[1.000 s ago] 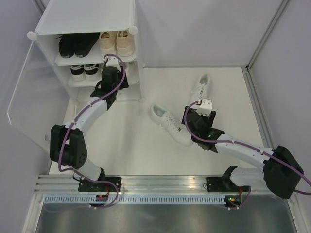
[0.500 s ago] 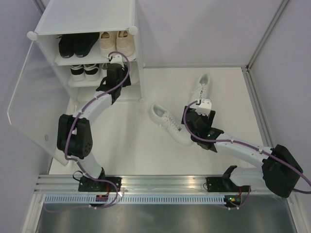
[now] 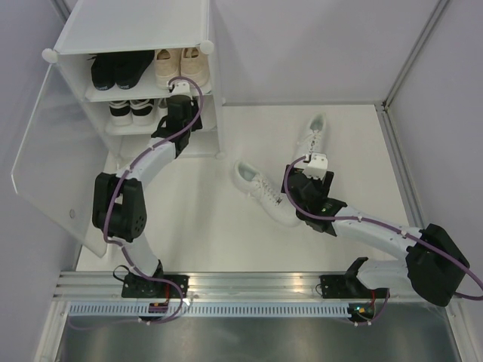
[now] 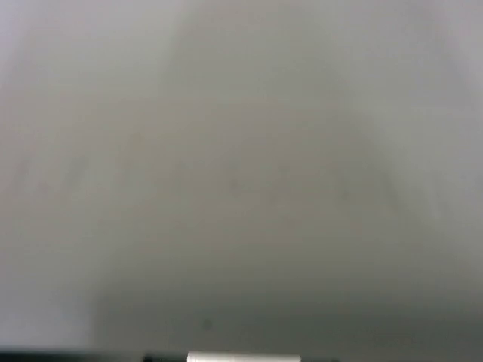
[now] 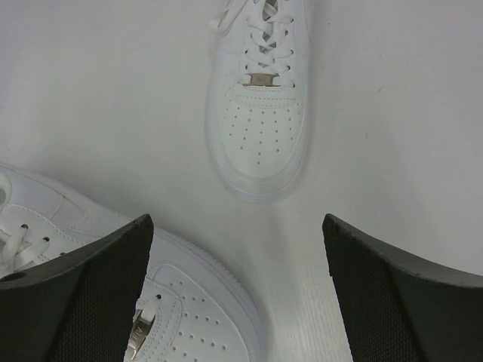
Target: Place and organize the shoes in the shoe cabinet
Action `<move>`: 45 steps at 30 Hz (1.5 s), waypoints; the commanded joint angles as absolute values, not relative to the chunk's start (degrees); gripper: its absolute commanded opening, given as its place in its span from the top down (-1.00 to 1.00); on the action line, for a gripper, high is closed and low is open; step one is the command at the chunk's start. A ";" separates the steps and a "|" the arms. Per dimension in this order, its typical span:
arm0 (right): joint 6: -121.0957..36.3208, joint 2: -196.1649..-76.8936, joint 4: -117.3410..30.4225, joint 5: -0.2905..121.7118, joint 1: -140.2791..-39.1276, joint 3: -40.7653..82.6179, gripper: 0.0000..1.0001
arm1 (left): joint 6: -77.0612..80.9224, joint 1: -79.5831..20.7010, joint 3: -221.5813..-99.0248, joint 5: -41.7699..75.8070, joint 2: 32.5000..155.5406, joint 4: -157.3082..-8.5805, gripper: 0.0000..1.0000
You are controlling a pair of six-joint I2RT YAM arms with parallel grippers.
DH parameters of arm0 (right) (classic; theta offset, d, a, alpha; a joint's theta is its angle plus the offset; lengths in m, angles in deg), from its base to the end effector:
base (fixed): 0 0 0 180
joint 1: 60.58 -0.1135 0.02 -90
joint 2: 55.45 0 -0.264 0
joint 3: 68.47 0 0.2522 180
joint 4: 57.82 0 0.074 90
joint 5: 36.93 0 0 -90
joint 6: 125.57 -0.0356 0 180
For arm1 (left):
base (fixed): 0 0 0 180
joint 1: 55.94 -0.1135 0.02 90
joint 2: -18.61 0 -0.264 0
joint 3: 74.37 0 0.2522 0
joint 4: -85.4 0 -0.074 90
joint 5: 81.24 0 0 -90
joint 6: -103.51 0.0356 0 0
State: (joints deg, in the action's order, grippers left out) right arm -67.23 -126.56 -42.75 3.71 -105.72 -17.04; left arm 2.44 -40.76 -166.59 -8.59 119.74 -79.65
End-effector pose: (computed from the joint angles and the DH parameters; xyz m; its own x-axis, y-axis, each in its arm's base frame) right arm 0.1968 0.1595 0.2230 -0.3537 0.1292 -0.9264 0.1924 0.9793 0.0631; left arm 0.4070 -0.0994 0.2898 -0.3806 -0.0866 -0.9207 -0.0880 0.9945 -0.0572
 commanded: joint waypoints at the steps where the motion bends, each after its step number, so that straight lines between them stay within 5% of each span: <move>1: -67.12 -126.73 -43.26 3.85 -105.58 -15.07 -0.93 | 1.74 -41.17 -168.82 -8.04 119.69 -79.63 -0.11; 11: -67.83 -124.36 -41.60 7.45 -105.58 -14.55 -0.93 | 4.88 -37.76 -160.65 0.48 102.65 -71.71 -0.99; 24: -69.59 -114.88 -20.77 19.40 -105.58 -8.56 -0.92 | 12.45 -23.61 -163.63 12.20 96.57 -46.31 -1.00; 45: -72.57 -98.78 -6.70 21.78 -105.58 -14.80 -0.88 | 23.09 -21.22 -192.71 5.50 134.71 -35.50 -0.58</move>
State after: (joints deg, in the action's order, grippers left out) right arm -71.78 -100.38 -8.77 22.77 -105.72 -14.35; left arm 19.31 -21.00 -188.07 4.83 132.70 -41.03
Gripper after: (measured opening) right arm 0.939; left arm 0.799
